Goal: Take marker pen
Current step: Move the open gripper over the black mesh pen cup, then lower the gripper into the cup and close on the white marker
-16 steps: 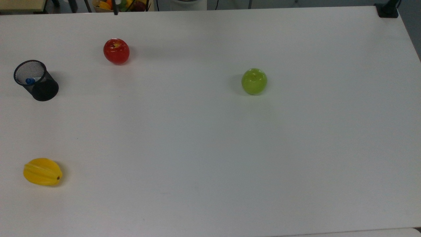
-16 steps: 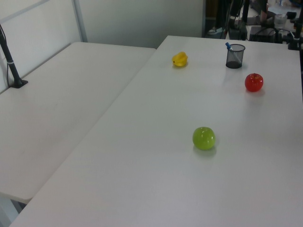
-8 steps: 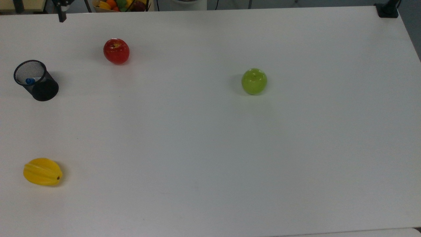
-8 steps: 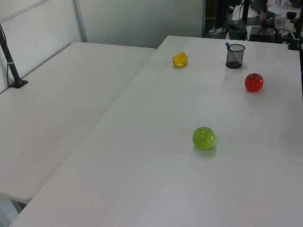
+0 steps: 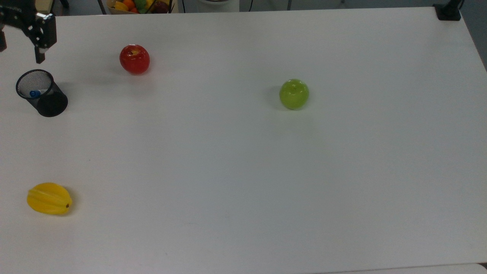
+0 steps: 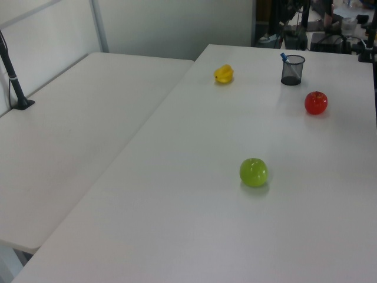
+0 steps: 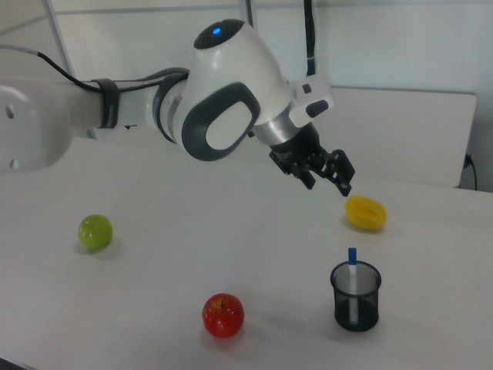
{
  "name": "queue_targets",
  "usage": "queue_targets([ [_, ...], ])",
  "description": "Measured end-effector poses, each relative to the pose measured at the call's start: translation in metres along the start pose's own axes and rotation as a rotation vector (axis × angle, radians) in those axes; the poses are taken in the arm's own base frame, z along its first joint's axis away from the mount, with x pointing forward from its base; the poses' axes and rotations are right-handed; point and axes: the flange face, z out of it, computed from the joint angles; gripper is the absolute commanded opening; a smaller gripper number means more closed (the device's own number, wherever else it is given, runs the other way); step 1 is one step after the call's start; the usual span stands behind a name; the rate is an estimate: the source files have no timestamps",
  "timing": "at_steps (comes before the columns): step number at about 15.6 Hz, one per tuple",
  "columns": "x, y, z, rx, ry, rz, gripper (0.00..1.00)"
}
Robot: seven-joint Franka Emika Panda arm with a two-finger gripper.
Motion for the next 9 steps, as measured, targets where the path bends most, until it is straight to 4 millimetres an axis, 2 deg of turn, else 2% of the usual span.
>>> queue_targets([
  [5,-0.015,0.010,0.052,-0.038,0.025,0.013,0.75],
  [6,-0.019,0.009,0.061,-0.042,0.027,0.012,0.72],
  [9,-0.028,0.007,0.083,-0.048,0.023,0.010,0.70],
])
